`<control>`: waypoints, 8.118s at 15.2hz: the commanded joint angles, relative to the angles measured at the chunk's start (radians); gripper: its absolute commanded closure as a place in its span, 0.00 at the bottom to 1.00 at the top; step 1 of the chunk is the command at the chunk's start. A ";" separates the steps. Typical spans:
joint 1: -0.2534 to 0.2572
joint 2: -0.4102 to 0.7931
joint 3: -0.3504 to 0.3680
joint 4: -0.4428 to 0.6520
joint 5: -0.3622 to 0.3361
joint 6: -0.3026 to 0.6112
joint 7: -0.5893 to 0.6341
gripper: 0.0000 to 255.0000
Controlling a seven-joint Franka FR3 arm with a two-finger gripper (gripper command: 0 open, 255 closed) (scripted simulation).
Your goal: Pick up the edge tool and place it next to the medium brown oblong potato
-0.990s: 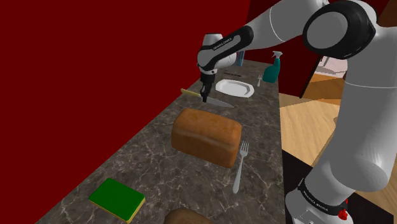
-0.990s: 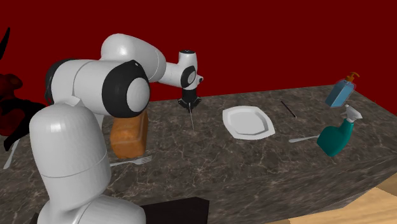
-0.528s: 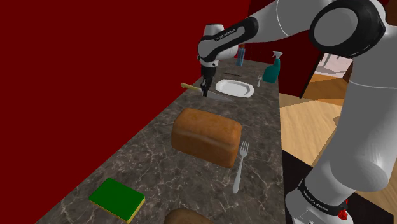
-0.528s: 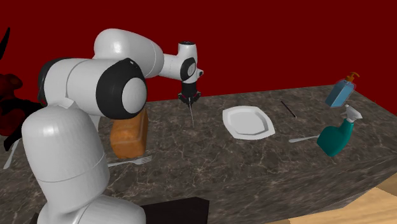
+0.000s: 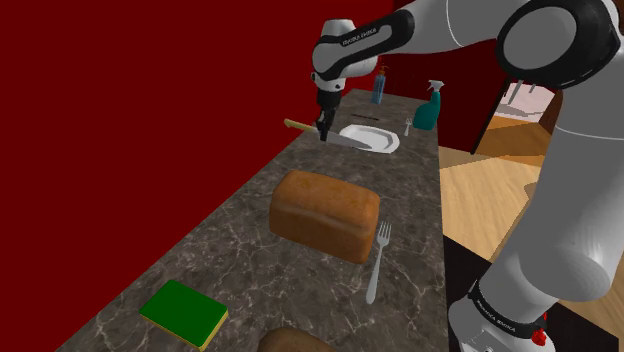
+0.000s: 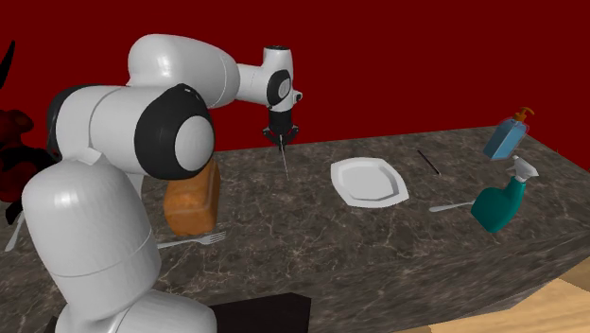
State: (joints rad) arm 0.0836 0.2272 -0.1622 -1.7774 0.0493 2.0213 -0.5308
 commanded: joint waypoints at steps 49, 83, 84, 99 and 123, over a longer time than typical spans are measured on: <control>0.385 -0.635 0.510 -0.527 0.085 -0.086 0.839 1.00; 0.573 -0.143 0.975 -0.174 -0.139 -0.004 1.600 1.00; 0.574 -0.137 0.974 -0.183 -0.144 0.008 1.604 1.00; 0.602 -0.027 0.952 -0.289 -0.250 0.186 1.680 1.00; 0.589 -0.068 0.966 -0.264 -0.210 0.134 1.653 0.00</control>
State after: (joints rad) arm 0.6738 0.1623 0.8033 -2.0439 -0.1642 2.1604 1.1254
